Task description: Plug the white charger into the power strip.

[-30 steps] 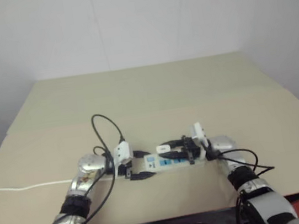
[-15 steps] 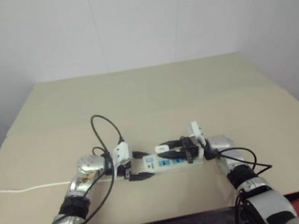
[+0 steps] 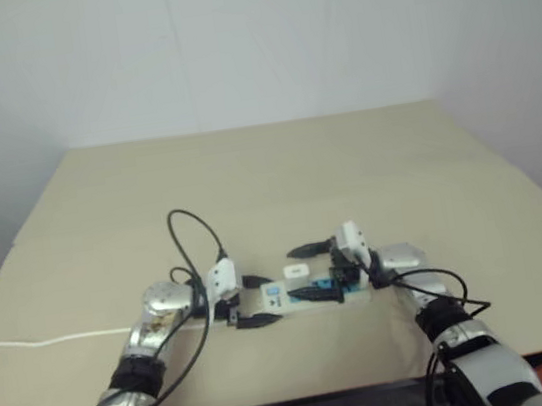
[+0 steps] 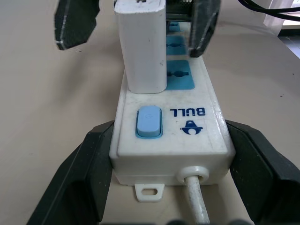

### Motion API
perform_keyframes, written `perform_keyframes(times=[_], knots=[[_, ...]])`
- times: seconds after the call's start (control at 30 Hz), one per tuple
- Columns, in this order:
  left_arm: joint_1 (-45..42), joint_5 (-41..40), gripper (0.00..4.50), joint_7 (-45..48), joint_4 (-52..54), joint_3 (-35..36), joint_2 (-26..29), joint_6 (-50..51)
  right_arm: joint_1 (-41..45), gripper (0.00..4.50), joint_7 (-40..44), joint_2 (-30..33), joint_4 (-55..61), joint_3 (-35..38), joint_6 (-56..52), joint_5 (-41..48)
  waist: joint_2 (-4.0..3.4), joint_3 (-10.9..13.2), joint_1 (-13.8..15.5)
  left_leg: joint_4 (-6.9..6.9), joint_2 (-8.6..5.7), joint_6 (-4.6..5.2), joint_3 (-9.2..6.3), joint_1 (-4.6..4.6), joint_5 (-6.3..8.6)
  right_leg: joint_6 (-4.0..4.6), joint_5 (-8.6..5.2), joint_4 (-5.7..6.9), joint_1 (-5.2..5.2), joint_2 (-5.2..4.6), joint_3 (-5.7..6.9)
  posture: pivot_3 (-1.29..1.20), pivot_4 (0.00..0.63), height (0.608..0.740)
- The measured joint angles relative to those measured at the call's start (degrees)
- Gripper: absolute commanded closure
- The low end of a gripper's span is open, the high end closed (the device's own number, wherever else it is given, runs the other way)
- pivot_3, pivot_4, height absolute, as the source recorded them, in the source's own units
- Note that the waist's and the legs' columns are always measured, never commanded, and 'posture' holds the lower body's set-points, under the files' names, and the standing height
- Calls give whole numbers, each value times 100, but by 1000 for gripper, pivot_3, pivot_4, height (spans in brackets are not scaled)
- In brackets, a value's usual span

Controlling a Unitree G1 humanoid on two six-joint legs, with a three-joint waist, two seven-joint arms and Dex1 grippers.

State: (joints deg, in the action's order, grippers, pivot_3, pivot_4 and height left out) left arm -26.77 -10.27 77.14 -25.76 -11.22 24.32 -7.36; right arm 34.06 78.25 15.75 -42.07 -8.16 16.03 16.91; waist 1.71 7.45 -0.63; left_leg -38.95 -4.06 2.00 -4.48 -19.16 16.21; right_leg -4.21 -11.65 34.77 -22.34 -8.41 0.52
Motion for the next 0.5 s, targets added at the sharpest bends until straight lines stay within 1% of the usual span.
perform_keyframes(times=[0.23,0.3,0.37,0.4,0.43,0.47,0.5], knots=[[-2,-4,1266,16,6,0,-51,-33,-140,16,92,132,328,5,1,3,-2,2,53,2,-2,-3,-2,-13,2,0,0,-25,-1,-1,4,0,150,740],[-11,-35,1266,52,19,0,-76,-8,-287,16,119,234,604,41,12,18,-24,17,86,7,-4,-3,-2,-18,4,0,0,-33,-6,-2,4,0,150,740],[-32,-83,546,111,48,2,-75,91,-438,0,131,341,929,115,-16,82,-33,24,105,16,-4,-5,-2,-34,6,2,1,-33,-18,-1,5,0,150,740],[-42,-119,275,127,67,2,-83,160,-529,0,131,397,1095,165,-56,148,-38,26,111,17,-5,-5,-2,-53,6,22,13,-32,-25,-1,4,0,150,740],[-59,-147,13,137,85,4,-111,200,-624,0,131,450,1289,211,-120,216,-39,27,112,16,-7,-5,-2,-81,5,36,22,-30,-54,-1,3,0,150,740],[-79,-172,13,142,103,6,-146,208,-701,0,114,503,1440,242,-161,248,-39,28,106,9,-10,-9,0,-114,3,42,26,-21,-88,-1,0,0,150,740],[-84,-221,13,151,112,8,-188,184,-788,0,76,552,1577,273,-163,254,-39,30,102,11,-11,-10,0,-120,2,43,27,-20,-98,-1,0,0,150,740]])
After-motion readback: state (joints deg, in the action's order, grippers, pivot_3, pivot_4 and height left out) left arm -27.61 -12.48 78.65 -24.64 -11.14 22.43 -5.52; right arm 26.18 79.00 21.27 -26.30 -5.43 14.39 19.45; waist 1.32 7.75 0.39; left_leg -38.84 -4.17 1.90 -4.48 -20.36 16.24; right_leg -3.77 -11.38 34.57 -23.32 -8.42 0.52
